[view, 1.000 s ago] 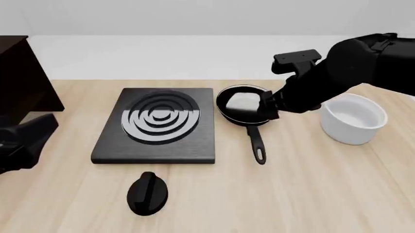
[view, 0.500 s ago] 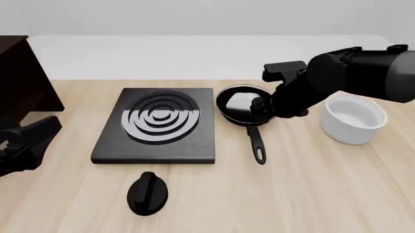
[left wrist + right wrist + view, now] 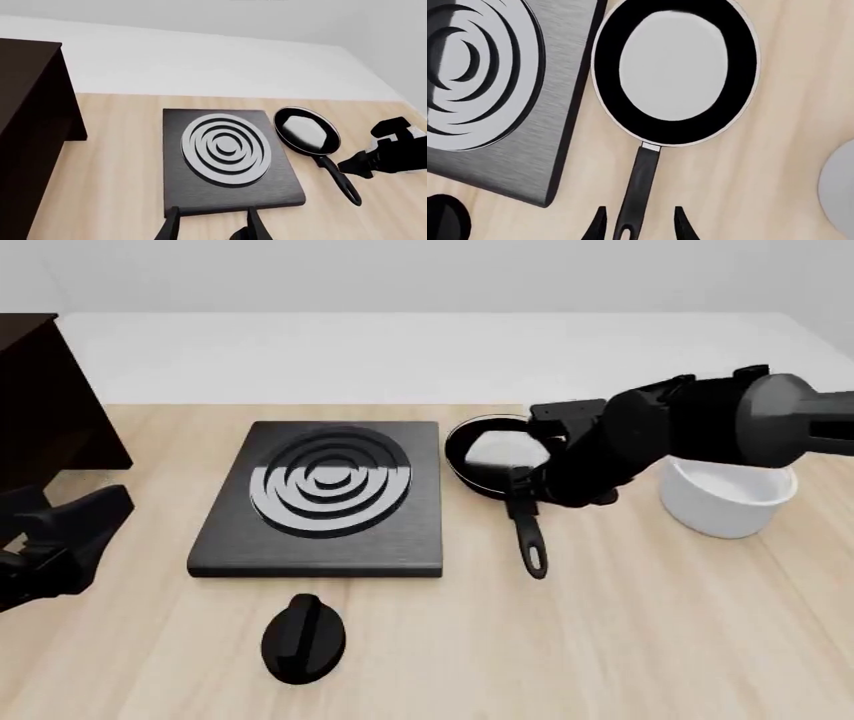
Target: Put the frying pan on the cabinet shelf.
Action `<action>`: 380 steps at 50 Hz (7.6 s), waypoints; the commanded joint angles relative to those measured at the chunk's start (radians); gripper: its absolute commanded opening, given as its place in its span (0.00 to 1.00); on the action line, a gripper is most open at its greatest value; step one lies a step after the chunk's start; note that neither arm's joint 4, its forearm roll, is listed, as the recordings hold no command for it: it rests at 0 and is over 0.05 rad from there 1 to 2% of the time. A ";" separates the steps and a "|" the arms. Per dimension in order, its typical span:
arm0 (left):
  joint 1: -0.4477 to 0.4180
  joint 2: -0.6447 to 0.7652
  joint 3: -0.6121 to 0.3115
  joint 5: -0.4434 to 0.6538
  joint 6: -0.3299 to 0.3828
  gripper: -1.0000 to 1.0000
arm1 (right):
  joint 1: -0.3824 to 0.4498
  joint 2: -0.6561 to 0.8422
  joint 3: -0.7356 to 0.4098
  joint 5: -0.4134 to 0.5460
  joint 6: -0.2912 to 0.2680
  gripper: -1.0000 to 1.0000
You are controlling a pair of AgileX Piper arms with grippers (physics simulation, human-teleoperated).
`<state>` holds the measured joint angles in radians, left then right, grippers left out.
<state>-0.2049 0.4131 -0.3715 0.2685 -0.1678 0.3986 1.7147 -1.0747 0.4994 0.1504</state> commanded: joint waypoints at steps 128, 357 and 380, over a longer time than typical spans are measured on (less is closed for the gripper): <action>-0.119 -0.025 0.050 -0.007 -0.244 1.00 | 0.073 -0.415 -0.132 -0.035 -0.240 0.00; -0.241 -0.397 0.185 0.000 -1.170 1.00 | 0.859 -0.076 -0.197 -0.415 -0.307 0.00; -0.234 -0.398 0.189 -0.001 -1.167 1.00 | 0.897 -0.083 -0.180 -0.441 -0.285 0.00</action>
<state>-0.4408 0.0127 -0.1856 0.2690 -1.3363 1.2674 1.6562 -1.2405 0.0785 -0.1379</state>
